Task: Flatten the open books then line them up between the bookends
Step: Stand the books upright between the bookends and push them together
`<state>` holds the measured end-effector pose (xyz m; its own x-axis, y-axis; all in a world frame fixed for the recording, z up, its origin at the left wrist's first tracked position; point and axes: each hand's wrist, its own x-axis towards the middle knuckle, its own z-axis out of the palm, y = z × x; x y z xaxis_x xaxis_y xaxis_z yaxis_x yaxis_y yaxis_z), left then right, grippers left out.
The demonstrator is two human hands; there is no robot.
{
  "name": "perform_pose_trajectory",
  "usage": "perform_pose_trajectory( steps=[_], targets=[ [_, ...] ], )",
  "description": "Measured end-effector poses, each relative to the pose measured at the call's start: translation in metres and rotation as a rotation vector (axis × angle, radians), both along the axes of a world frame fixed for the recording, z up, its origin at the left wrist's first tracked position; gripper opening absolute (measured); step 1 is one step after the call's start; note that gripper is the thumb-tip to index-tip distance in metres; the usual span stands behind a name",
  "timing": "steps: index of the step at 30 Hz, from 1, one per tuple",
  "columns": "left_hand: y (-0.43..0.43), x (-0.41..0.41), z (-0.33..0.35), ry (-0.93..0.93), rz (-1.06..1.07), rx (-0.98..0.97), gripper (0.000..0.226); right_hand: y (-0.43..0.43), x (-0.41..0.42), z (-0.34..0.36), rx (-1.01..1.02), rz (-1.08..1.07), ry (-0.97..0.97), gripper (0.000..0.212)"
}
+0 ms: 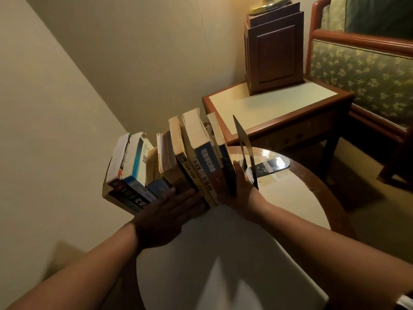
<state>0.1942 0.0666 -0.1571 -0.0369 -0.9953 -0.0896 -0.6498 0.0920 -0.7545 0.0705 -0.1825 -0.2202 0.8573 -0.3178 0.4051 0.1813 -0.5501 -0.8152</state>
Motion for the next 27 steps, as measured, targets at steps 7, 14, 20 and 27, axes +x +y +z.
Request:
perform_pose_trajectory(
  steps=[7,14,20,27],
  targets=[
    [-0.016,0.002,0.000,-0.039,0.209,-0.001,0.081,0.007,0.006,0.006,0.098,-0.032,0.038,0.064],
    [-0.016,0.005,-0.010,-0.127,0.137,-0.070,0.071,-0.002,0.011,0.002,0.076,-0.028,0.096,0.079],
    [-0.019,0.001,-0.010,-0.062,0.178,-0.095,0.073,-0.005,-0.001,0.006,0.006,-0.067,0.129,0.077],
    [-0.019,-0.007,-0.003,0.041,0.228,-0.085,0.078,-0.008,-0.003,0.005,0.106,-0.031,0.211,0.076]
  ],
)
